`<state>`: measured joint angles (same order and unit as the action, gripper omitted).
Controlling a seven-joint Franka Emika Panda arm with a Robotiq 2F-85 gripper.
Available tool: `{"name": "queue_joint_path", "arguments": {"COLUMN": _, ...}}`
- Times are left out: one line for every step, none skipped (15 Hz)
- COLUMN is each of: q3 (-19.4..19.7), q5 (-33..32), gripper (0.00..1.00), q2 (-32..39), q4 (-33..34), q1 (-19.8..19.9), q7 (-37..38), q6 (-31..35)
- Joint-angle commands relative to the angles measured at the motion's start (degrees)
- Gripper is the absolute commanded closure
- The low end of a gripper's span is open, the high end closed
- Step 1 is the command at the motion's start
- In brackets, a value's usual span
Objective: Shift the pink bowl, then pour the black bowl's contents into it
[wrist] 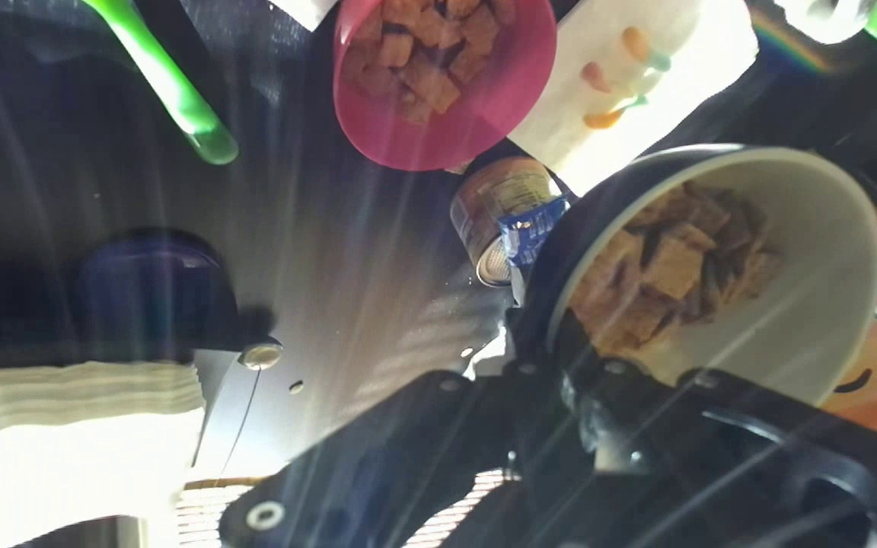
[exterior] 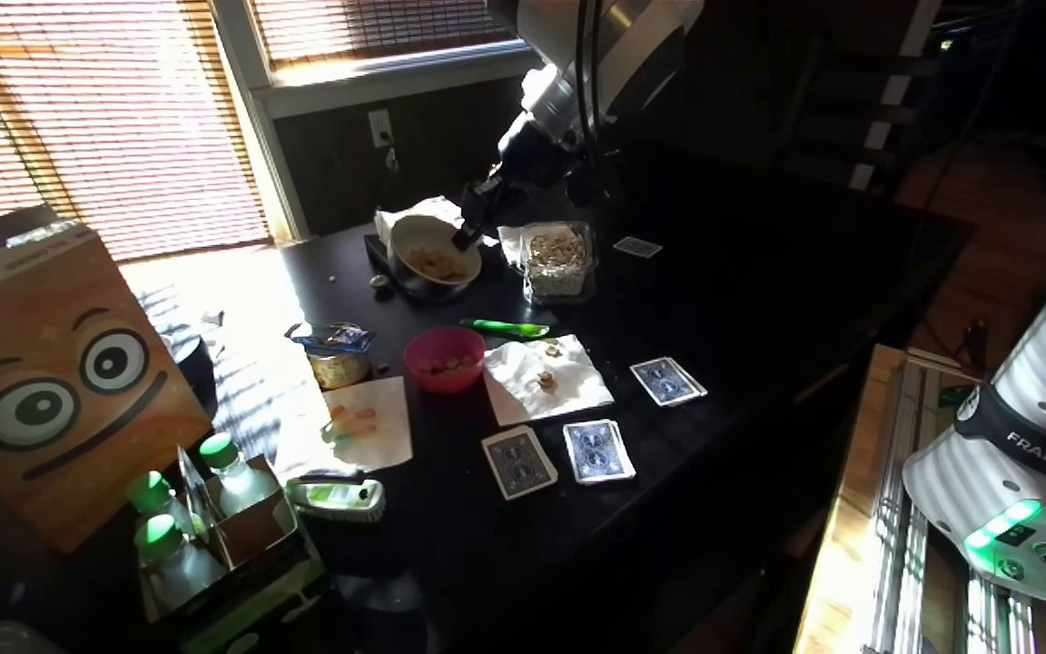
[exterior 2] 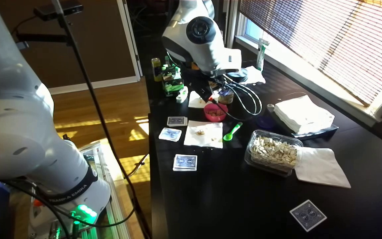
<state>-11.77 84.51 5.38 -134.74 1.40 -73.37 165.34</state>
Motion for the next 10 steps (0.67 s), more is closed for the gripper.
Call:
{"name": "queue_joint_path", "arguments": {"q3": 0.05, "q5": 0.54, "gripper": 0.92, "q2": 0.01, "q4": -0.05, "q1": 0.02, "q7": -1.06, "q6": 0.00}}
{"name": "queue_joint_path", "arguments": {"q3": 0.08, "q5": 0.42, "gripper": 0.92, "q2": 0.10, "q4": -0.12, "q1": 0.03, "q7": -0.86, "q6": 0.00}}
{"name": "queue_joint_path", "arguments": {"q3": 0.08, "q5": 0.41, "gripper": 0.92, "q2": 0.22, "q4": -0.12, "q1": 0.02, "q7": -0.84, "q6": 0.00}}
{"name": "queue_joint_path", "arguments": {"q3": 0.07, "q5": 0.41, "gripper": 0.92, "q2": 0.32, "q4": -0.12, "q1": 0.02, "q7": -0.84, "q6": 0.00}}
{"name": "queue_joint_path", "arguments": {"q3": 0.07, "q5": 0.41, "gripper": 0.92, "q2": 0.37, "q4": -0.12, "q1": 0.02, "q7": -0.83, "q6": 0.00}}
{"name": "queue_joint_path", "arguments": {"q3": 0.08, "q5": 0.41, "gripper": 0.98, "q2": 0.38, "q4": -0.12, "q1": 0.02, "q7": -0.83, "q6": 0.00}}
{"name": "queue_joint_path", "arguments": {"q3": -0.12, "q5": 2.89, "gripper": 0.98, "q2": 0.69, "q4": 0.46, "q1": 0.06, "q7": -4.14, "q6": -0.08}}
{"name": "queue_joint_path", "arguments": {"q3": -0.22, "q5": 4.79, "gripper": 0.98, "q2": 0.84, "q4": 0.89, "q1": 0.09, "q7": -6.68, "q6": 0.34}}
{"name": "queue_joint_path", "arguments": {"q3": -0.20, "q5": 6.48, "gripper": 0.98, "q2": 0.78, "q4": 1.14, "q1": 0.25, "q7": -9.27, "q6": -0.03}}
{"name": "queue_joint_path", "arguments": {"q3": -0.13, "q5": 8.86, "gripper": 0.98, "q2": 0.58, "q4": 1.35, "q1": 0.42, "q7": -12.61, "q6": -0.54}}
